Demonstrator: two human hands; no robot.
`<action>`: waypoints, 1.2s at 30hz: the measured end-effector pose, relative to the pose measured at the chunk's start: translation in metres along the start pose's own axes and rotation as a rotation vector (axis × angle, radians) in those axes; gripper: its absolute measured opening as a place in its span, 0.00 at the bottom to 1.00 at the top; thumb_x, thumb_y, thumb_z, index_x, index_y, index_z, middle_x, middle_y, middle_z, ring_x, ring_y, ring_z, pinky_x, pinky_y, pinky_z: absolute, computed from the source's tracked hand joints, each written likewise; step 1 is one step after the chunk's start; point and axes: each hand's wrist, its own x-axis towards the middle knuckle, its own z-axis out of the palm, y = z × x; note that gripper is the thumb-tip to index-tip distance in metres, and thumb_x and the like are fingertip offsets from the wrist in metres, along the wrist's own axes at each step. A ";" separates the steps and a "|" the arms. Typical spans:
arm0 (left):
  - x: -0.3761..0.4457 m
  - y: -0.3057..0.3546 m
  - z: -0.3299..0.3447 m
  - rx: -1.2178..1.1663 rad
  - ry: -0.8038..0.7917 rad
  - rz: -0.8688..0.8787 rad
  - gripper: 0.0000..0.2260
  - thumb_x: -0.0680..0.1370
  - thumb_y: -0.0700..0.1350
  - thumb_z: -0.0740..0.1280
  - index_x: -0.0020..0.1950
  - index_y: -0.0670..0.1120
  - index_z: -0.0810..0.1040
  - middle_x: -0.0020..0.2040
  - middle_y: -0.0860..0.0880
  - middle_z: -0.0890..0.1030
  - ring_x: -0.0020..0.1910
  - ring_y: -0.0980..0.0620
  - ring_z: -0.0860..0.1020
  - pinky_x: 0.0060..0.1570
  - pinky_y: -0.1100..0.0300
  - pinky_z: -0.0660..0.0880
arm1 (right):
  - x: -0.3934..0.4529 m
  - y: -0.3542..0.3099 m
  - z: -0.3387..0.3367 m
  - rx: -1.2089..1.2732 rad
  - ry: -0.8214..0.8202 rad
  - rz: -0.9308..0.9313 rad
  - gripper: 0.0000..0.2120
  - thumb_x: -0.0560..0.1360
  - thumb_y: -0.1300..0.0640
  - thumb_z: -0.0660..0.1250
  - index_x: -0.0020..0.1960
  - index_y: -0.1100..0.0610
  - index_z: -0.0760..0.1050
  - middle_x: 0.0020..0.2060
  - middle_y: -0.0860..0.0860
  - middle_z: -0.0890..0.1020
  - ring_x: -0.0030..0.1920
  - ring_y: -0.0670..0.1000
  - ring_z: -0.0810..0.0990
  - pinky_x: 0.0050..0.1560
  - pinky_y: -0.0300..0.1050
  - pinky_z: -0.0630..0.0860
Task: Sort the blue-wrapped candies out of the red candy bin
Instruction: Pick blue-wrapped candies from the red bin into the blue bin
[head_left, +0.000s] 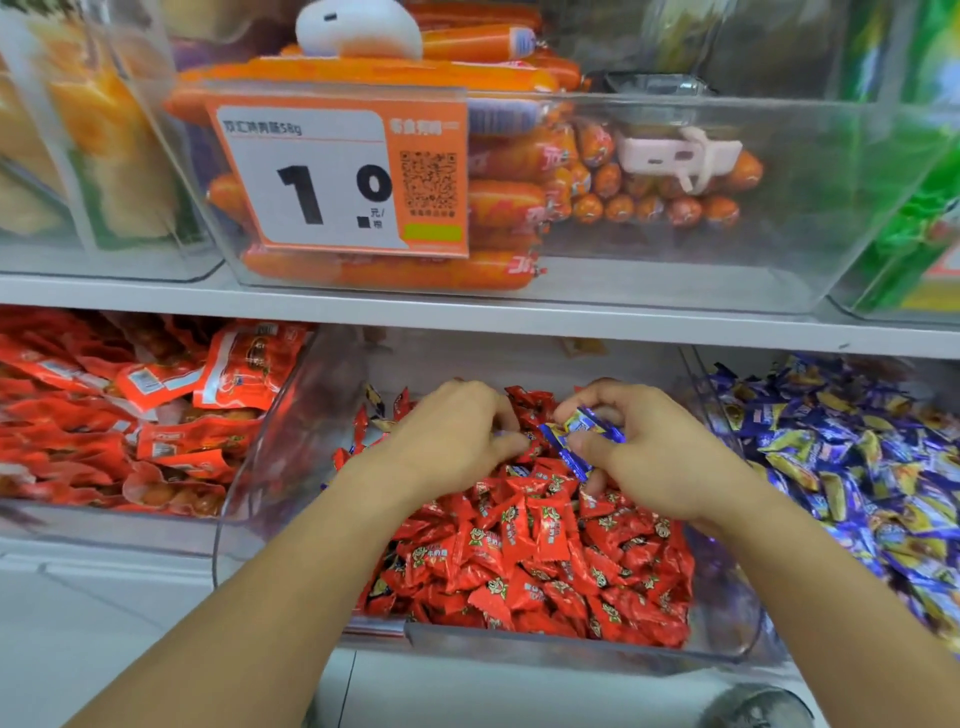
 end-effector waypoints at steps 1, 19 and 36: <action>-0.002 -0.002 -0.005 -0.052 0.035 -0.026 0.09 0.77 0.55 0.69 0.50 0.51 0.83 0.47 0.54 0.83 0.48 0.54 0.80 0.48 0.60 0.75 | 0.000 0.001 -0.001 0.006 0.004 0.004 0.08 0.81 0.61 0.63 0.55 0.50 0.76 0.48 0.47 0.82 0.30 0.51 0.82 0.24 0.34 0.67; -0.037 -0.035 -0.020 0.082 -0.160 -0.237 0.20 0.75 0.62 0.66 0.47 0.44 0.80 0.44 0.47 0.82 0.45 0.47 0.80 0.47 0.51 0.77 | 0.026 -0.033 0.047 -0.302 -0.142 -0.185 0.09 0.76 0.53 0.69 0.57 0.48 0.79 0.52 0.44 0.81 0.52 0.45 0.78 0.54 0.38 0.74; -0.053 -0.020 -0.043 -0.525 -0.038 -0.128 0.12 0.80 0.51 0.64 0.42 0.50 0.83 0.26 0.51 0.66 0.26 0.53 0.62 0.26 0.61 0.59 | 0.019 -0.029 0.037 0.030 -0.089 -0.309 0.10 0.74 0.48 0.74 0.54 0.45 0.79 0.39 0.45 0.83 0.35 0.41 0.79 0.41 0.38 0.75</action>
